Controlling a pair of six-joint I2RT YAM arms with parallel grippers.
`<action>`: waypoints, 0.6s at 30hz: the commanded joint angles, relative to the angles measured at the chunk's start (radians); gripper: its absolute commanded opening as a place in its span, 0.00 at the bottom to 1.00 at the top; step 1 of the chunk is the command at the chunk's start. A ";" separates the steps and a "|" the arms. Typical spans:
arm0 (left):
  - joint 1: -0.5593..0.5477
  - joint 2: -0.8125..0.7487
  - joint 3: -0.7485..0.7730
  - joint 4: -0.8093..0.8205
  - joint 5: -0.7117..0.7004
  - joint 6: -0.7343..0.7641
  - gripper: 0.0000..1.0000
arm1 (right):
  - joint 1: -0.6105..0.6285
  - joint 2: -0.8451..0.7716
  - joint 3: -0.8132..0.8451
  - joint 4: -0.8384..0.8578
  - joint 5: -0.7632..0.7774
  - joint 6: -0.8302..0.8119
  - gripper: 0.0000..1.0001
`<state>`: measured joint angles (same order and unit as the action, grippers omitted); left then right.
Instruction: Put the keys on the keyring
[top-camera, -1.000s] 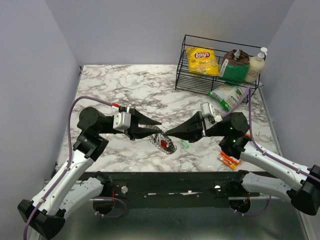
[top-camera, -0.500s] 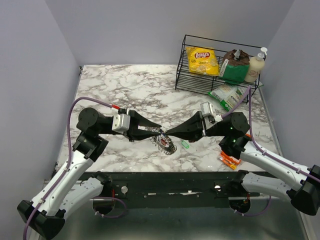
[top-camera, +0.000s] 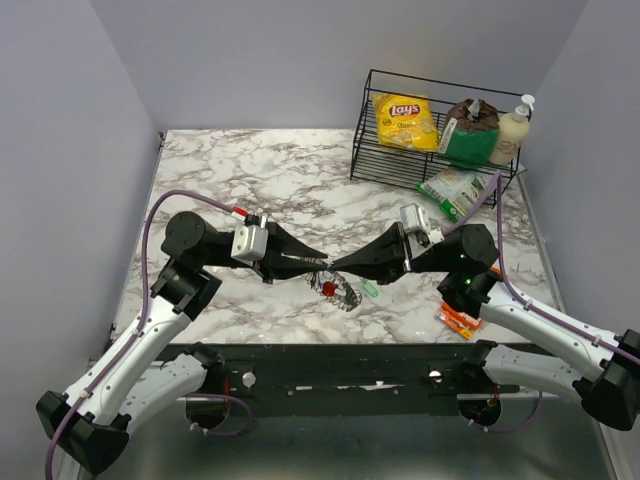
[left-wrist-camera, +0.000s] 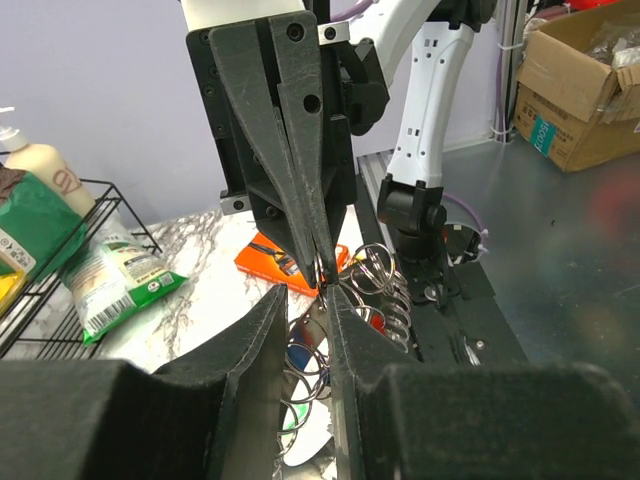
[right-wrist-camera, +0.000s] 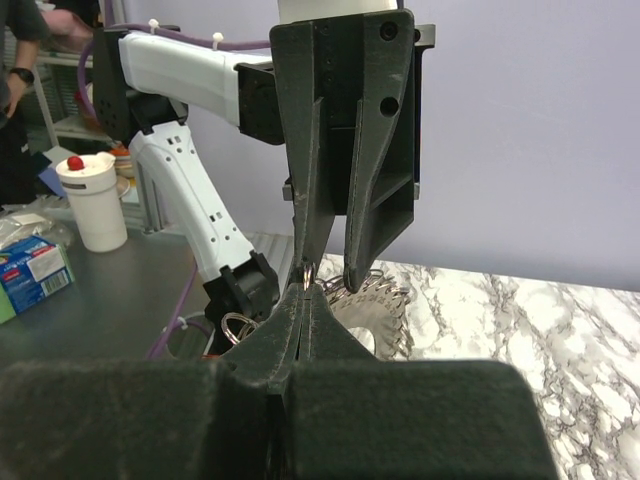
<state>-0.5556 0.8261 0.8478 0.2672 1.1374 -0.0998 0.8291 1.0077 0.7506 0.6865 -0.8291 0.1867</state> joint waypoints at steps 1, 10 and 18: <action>-0.021 0.015 0.014 -0.003 -0.005 0.015 0.31 | -0.001 0.000 0.013 0.056 -0.008 0.003 0.01; -0.041 0.025 0.057 -0.177 -0.051 0.146 0.13 | -0.001 -0.001 0.013 0.053 -0.010 0.002 0.01; -0.043 0.005 0.096 -0.313 -0.111 0.235 0.00 | 0.001 -0.009 0.009 0.051 -0.008 -0.001 0.01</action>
<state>-0.5961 0.8421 0.9161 0.0666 1.0893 0.0563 0.8265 1.0100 0.7506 0.6849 -0.8314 0.1833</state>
